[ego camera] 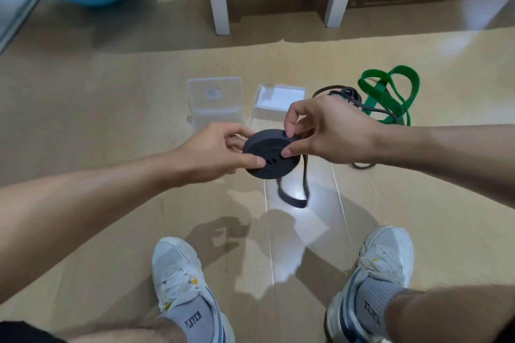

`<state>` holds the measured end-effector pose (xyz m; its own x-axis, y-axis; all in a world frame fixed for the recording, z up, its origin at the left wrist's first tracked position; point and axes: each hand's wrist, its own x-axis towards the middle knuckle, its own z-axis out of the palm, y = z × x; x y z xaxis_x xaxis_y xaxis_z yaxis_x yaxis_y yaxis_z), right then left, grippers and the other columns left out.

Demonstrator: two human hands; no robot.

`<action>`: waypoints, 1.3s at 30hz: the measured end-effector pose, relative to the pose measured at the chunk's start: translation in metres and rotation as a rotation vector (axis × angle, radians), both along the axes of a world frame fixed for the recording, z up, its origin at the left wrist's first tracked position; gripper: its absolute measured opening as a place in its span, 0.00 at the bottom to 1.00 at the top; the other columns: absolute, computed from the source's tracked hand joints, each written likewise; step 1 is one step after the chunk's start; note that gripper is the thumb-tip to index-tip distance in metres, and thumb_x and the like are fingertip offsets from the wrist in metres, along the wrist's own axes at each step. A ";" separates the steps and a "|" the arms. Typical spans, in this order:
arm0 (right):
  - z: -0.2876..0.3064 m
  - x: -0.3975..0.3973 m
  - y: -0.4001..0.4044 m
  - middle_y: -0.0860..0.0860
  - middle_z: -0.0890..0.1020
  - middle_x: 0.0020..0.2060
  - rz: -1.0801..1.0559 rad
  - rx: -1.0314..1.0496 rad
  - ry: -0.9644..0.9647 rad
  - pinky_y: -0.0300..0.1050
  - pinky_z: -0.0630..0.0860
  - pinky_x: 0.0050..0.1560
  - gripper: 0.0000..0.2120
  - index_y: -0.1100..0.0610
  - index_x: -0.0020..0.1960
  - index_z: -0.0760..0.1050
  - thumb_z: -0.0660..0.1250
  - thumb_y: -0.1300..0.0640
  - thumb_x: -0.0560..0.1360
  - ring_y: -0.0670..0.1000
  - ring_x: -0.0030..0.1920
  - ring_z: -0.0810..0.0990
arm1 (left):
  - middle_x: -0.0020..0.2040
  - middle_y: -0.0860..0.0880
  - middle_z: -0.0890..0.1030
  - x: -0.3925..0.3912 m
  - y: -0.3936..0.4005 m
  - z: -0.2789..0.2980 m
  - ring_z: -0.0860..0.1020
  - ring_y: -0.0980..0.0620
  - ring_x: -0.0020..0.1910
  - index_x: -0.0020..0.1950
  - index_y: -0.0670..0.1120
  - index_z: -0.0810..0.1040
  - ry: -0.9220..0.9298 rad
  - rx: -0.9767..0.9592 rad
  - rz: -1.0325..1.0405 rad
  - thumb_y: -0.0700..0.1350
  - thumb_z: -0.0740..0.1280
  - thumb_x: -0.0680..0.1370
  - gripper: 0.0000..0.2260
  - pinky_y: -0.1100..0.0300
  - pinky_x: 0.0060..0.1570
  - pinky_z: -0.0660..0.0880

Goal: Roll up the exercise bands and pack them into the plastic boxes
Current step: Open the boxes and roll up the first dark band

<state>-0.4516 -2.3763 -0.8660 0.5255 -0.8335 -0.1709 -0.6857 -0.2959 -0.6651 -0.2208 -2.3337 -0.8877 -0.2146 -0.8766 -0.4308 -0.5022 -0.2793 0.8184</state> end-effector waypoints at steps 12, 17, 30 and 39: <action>0.001 0.016 0.007 0.44 0.82 0.36 0.189 -0.181 0.132 0.51 0.79 0.43 0.10 0.48 0.44 0.75 0.77 0.49 0.71 0.41 0.40 0.77 | 0.32 0.47 0.83 -0.014 -0.002 0.000 0.75 0.55 0.31 0.39 0.57 0.88 -0.235 -0.154 -0.122 0.47 0.80 0.71 0.05 0.61 0.35 0.73; 0.000 0.003 0.000 0.46 0.87 0.40 0.014 0.003 -0.110 0.54 0.82 0.49 0.15 0.50 0.43 0.77 0.82 0.50 0.66 0.47 0.43 0.86 | 0.46 0.46 0.88 0.000 -0.002 -0.003 0.86 0.45 0.50 0.53 0.45 0.88 0.069 -0.036 0.040 0.37 0.78 0.73 0.10 0.56 0.53 0.83; -0.008 0.016 0.013 0.46 0.79 0.31 0.181 -0.192 0.106 0.50 0.75 0.34 0.17 0.47 0.39 0.66 0.76 0.51 0.70 0.42 0.32 0.74 | 0.36 0.51 0.85 -0.025 -0.004 0.010 0.83 0.50 0.38 0.42 0.50 0.85 -0.421 -0.224 -0.198 0.53 0.80 0.68 0.10 0.47 0.42 0.82; -0.010 0.000 0.005 0.48 0.87 0.40 0.051 -0.077 -0.047 0.52 0.81 0.48 0.17 0.53 0.42 0.76 0.82 0.48 0.65 0.48 0.44 0.86 | 0.42 0.41 0.87 0.004 -0.004 -0.002 0.83 0.50 0.37 0.43 0.42 0.80 -0.031 -0.080 -0.053 0.37 0.78 0.72 0.08 0.55 0.41 0.81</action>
